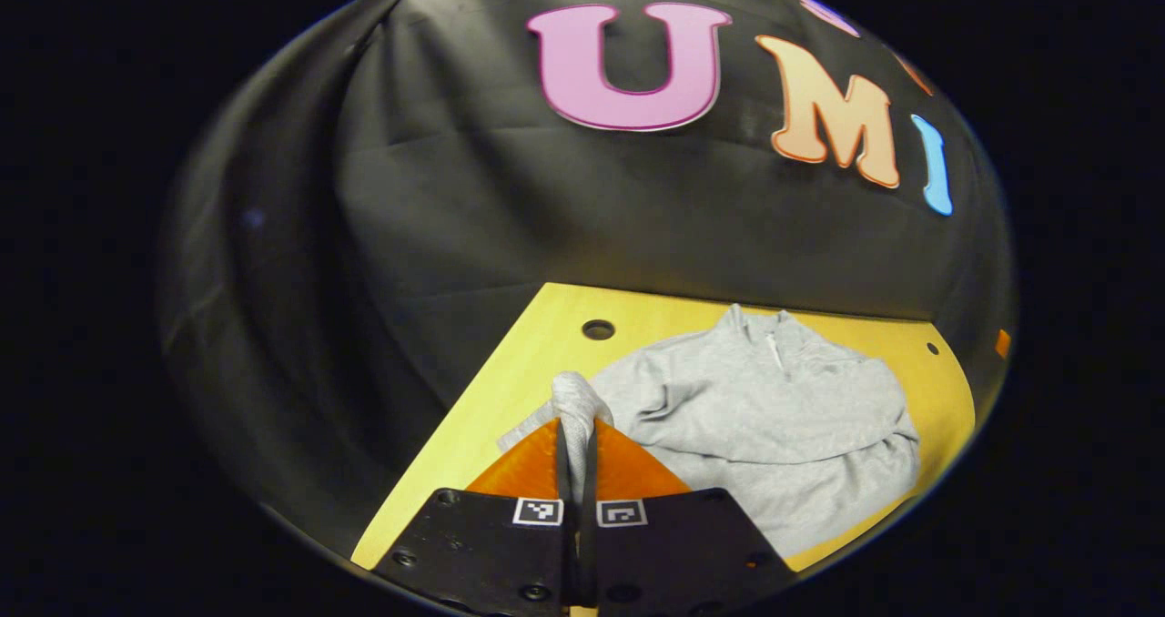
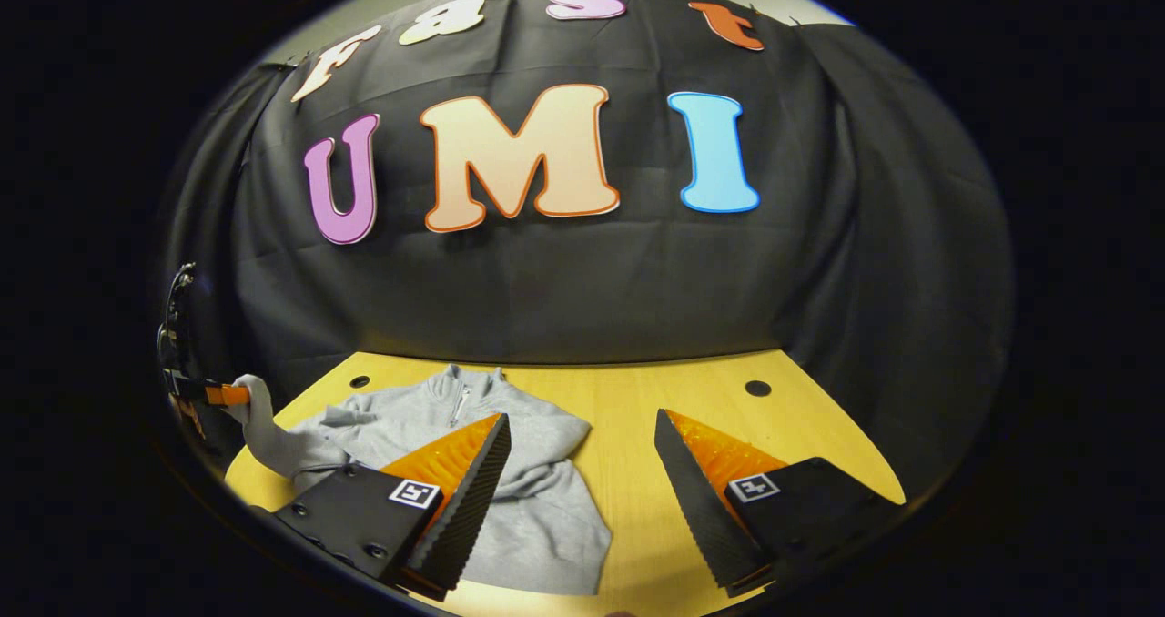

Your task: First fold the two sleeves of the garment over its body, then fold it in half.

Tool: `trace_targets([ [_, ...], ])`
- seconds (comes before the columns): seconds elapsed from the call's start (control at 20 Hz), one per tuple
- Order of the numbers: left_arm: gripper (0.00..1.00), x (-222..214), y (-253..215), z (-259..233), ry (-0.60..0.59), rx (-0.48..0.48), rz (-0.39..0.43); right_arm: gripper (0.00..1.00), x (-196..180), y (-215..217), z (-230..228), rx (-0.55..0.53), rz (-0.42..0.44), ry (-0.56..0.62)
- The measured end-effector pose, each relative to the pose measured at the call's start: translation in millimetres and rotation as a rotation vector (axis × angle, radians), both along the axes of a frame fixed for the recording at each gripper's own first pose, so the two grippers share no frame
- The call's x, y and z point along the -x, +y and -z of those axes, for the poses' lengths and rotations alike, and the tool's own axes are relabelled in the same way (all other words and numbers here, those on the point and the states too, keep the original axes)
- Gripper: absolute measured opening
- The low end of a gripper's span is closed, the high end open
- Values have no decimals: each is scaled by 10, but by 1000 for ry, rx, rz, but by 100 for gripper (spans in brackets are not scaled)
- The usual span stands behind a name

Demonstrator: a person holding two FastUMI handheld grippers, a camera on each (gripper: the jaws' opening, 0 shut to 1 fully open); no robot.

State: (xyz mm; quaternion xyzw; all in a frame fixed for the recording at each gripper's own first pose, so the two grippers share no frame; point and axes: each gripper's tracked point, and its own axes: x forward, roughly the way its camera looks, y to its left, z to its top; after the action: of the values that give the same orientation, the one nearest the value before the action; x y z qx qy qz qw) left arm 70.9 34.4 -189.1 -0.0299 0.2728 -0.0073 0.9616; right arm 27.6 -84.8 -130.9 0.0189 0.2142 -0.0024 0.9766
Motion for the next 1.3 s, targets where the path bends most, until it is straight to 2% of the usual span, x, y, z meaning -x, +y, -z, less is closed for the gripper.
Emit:
trace_targets([
  [0.5,0,-380,-1519,-301,-50,63,203,98,475,-761,0,-7,104,16],
  [0.95,0,-437,-2937,-314,-39,69,357,98,853,-1622,75,9,189,20],
  [1.1,0,-383,-3345,-181,-9,76,419,98,886,-1756,102,3,200,21],
  [1.3,0,-388,-3798,47,47,55,486,99,946,-1696,190,3,167,35],
])
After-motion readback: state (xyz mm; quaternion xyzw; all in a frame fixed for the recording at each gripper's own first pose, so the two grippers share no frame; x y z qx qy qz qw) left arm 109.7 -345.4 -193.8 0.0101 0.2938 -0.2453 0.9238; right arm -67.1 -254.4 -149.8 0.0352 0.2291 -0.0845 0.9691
